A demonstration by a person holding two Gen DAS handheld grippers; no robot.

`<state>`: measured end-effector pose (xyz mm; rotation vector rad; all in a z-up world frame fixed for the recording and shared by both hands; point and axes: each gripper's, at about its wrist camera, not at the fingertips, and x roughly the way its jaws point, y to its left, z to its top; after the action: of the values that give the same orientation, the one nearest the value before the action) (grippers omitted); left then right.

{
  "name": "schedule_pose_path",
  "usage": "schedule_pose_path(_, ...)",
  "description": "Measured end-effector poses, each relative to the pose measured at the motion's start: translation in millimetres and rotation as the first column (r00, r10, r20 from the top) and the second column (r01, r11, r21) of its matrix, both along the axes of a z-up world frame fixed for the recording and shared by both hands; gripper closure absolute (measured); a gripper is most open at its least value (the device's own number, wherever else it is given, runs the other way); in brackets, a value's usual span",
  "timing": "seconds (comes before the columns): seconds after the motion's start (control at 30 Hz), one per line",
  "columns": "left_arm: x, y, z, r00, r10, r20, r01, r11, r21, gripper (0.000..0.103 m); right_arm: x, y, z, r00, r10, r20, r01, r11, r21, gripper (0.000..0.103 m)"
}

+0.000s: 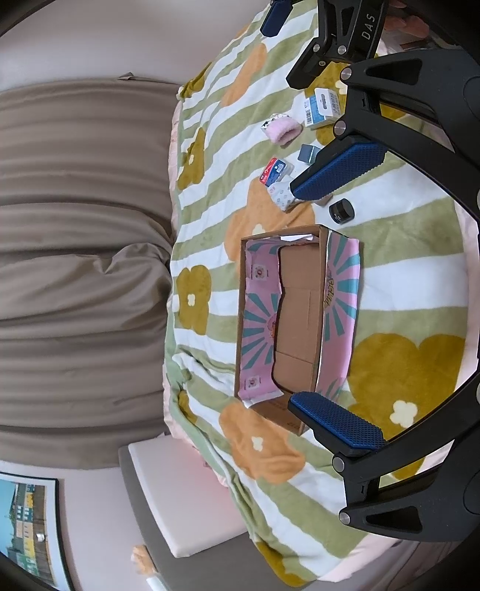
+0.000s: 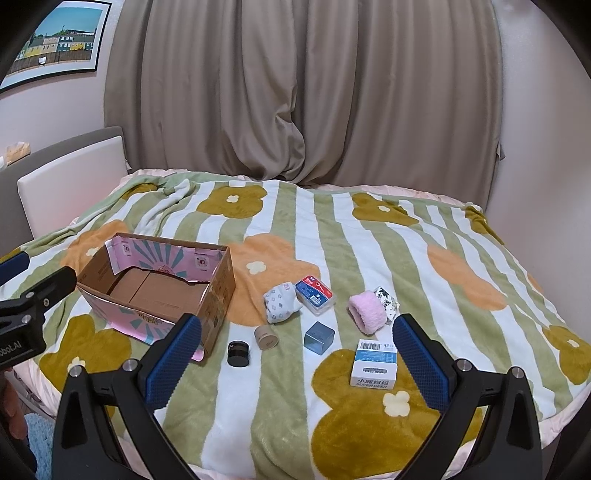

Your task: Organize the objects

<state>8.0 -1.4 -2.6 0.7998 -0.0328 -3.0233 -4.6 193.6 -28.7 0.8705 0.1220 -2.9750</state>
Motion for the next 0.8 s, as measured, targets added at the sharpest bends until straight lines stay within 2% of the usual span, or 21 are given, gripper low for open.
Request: schedule_pose_path(0.8,-0.9,-2.7,-3.0,1.0,-0.005,0.009,0.005,1.0,0.004,0.0,3.3,-6.2,-1.1,1.0,0.008,0.001,-0.008,1.0,-0.004,0.0)
